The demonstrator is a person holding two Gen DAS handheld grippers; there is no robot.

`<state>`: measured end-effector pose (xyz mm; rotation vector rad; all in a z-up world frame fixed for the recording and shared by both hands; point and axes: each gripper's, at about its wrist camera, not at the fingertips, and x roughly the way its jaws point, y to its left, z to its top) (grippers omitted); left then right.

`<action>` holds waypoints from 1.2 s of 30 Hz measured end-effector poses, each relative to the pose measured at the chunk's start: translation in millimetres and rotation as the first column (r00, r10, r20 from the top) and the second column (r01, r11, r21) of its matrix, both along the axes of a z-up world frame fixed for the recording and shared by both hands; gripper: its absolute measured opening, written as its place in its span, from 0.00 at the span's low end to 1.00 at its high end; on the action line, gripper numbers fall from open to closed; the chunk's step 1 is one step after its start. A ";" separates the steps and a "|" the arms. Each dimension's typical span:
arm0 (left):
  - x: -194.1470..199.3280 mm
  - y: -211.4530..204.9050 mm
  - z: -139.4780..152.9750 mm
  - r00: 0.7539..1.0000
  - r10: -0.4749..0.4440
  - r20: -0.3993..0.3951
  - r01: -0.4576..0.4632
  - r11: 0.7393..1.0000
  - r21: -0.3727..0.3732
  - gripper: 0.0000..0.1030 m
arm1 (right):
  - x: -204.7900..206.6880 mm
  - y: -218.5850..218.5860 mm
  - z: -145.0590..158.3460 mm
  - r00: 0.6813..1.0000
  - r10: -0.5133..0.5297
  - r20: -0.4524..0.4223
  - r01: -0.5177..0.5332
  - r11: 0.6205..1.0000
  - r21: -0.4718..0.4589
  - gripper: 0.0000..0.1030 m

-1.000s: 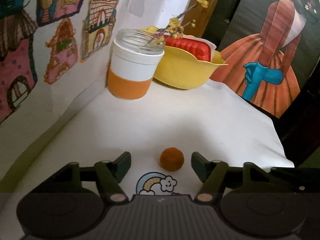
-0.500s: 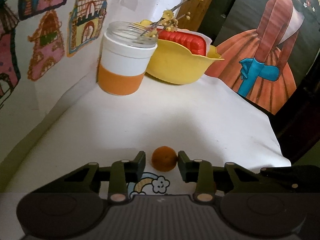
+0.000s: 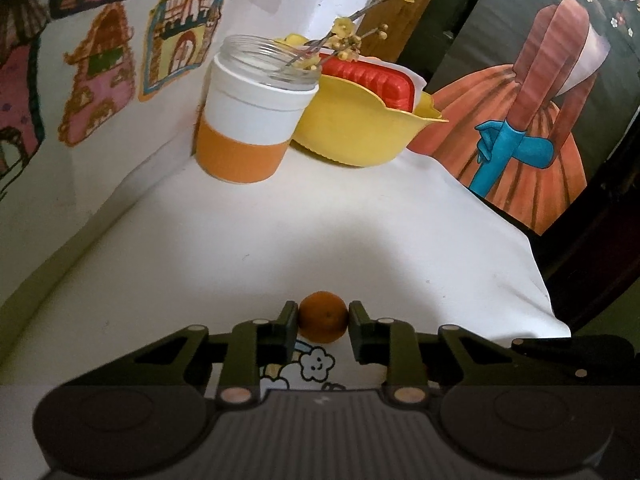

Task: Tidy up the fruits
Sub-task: 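Close the left gripper on the orange fruit while the right closes on the cherry tomato, then carry the orange fruit and cherry tomato over the metal tray and lower them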

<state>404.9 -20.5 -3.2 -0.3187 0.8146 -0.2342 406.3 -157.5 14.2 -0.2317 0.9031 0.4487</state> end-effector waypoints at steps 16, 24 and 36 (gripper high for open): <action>-21.6 -3.6 10.0 1.000 0.013 0.008 -0.013 0.998 -0.054 0.28 | -21.1 -26.8 20.1 0.997 -0.051 0.053 0.049 0.998 0.039 0.24; -28.8 -22.2 21.4 0.999 -0.015 0.028 0.017 0.998 -0.055 0.28 | -35.4 -47.5 33.9 0.992 -0.088 0.090 0.084 0.995 0.048 0.24; -41.2 -59.5 31.7 0.997 -0.068 0.045 0.071 0.996 -0.058 0.28 | -58.2 -89.9 45.2 0.979 -0.170 0.112 0.163 0.984 0.069 0.24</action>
